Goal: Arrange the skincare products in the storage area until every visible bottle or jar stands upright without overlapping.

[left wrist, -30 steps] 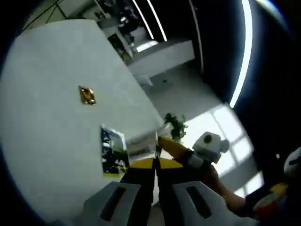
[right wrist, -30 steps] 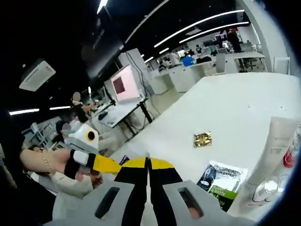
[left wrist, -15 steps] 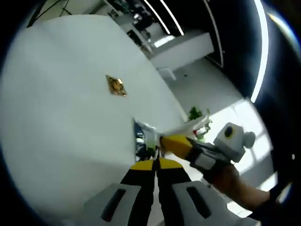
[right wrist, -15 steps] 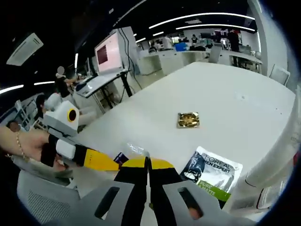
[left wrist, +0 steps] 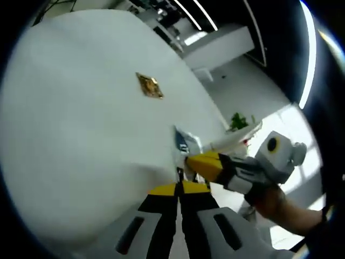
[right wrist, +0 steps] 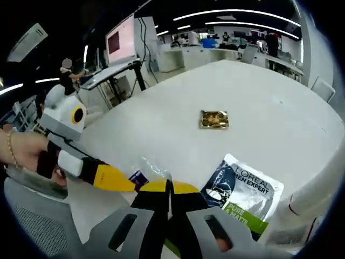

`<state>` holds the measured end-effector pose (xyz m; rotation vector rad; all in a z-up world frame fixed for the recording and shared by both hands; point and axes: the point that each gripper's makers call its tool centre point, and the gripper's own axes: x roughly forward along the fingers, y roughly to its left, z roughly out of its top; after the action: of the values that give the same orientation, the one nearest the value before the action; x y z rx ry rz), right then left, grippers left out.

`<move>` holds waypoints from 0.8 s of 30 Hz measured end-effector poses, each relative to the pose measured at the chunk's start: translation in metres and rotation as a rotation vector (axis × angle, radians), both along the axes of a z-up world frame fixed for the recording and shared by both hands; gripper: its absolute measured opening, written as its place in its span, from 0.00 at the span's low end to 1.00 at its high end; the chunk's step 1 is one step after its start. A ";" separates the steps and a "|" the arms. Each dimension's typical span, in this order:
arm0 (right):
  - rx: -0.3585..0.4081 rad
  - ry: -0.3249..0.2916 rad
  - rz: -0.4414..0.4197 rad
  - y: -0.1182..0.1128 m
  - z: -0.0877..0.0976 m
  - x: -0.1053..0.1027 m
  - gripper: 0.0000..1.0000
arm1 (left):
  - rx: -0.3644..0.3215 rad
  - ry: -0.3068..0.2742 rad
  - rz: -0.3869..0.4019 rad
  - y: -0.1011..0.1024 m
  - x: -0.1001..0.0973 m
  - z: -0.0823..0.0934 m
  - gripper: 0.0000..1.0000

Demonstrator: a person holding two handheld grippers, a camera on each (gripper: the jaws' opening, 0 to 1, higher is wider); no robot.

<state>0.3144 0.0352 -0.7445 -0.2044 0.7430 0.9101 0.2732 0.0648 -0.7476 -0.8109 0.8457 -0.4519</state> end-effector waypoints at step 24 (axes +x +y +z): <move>-0.082 -0.016 0.015 -0.003 -0.023 0.001 0.01 | 0.054 0.013 -0.035 0.000 0.003 -0.017 0.00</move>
<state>0.3157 0.0326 -0.7677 -0.2892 0.7652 0.8918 0.2764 0.0645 -0.7645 -0.7515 0.8820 -0.4531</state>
